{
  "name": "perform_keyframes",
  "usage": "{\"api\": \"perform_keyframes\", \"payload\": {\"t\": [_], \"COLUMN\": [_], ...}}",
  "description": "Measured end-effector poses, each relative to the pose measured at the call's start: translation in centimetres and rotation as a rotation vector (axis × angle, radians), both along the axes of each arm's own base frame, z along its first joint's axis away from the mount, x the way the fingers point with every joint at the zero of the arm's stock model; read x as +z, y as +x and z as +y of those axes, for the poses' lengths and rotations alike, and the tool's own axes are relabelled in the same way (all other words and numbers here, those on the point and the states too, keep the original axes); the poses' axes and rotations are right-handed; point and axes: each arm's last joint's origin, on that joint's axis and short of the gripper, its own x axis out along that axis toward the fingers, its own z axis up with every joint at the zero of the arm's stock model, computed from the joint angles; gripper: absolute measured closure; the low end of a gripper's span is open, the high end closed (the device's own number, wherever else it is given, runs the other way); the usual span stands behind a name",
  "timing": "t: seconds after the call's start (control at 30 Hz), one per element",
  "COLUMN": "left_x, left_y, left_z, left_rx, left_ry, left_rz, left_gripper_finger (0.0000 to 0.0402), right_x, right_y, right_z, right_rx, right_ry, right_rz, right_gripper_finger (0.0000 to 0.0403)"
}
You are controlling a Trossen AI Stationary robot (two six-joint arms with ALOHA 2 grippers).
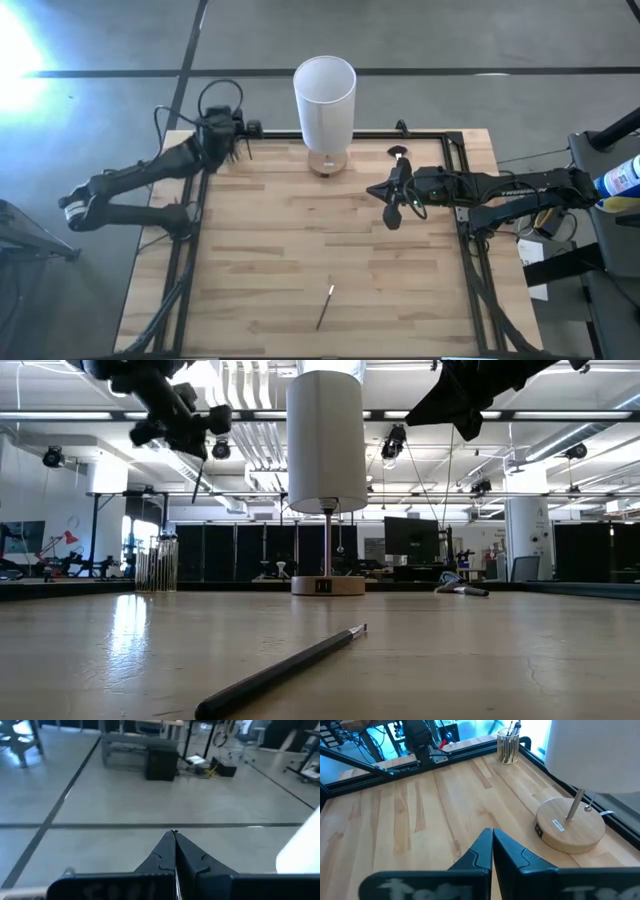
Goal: Pick & Place Makeup Brushes
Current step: Put the brow brush into the makeup holder
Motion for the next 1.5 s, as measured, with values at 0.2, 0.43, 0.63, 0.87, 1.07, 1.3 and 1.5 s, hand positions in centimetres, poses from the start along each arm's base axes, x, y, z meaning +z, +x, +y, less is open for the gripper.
{"api": "perform_keyframes", "payload": {"t": [0.2, 0.43, 0.63, 0.87, 1.07, 1.3, 1.5], "left_x": [-0.6, -2.5, -4.3, -7.7, -10.3, -11.2, -11.8], "left_y": [-0.6, -1.2, -1.7, -2.9, -3.3, -3.1, -3.1], "left_z": [3.3, 5.1, 6.1, 6.3, 6.0, 6.4, 6.4], "left_rx": [0.097, 0.279, 0.340, 0.405, 0.374, 0.373, 0.360], "left_ry": [0.079, 0.113, 0.160, 0.128, 0.141, 0.131, 0.103], "left_rz": [0.056, 0.272, 0.249, 0.293, 0.261, 0.269, 0.229], "left_gripper_finger": [0.0401, 0.0401, 0.0401, 0.0401, 0.0402, 0.0402, 0.0401], "right_x": [0.0, 0.0, 0.0, 0.0, 0.0, 0.0, 0.0], "right_y": [0.0, 0.0, 0.0, 0.0, 0.0, 0.0, 0.0], "right_z": [0.0, 0.0, 0.0, 0.0, -0.1, -0.3, -0.4], "right_rx": [0.000, 0.000, 0.000, -0.001, -0.023, -0.035, -0.044], "right_ry": [0.000, 0.000, 0.000, -0.001, -0.011, -0.011, -0.006], "right_rz": [-0.001, -0.002, -0.001, -0.001, 0.000, 0.000, -0.002], "right_gripper_finger": [0.0394, 0.0394, 0.0394, 0.0394, 0.0394, 0.0394, 0.0394]}}
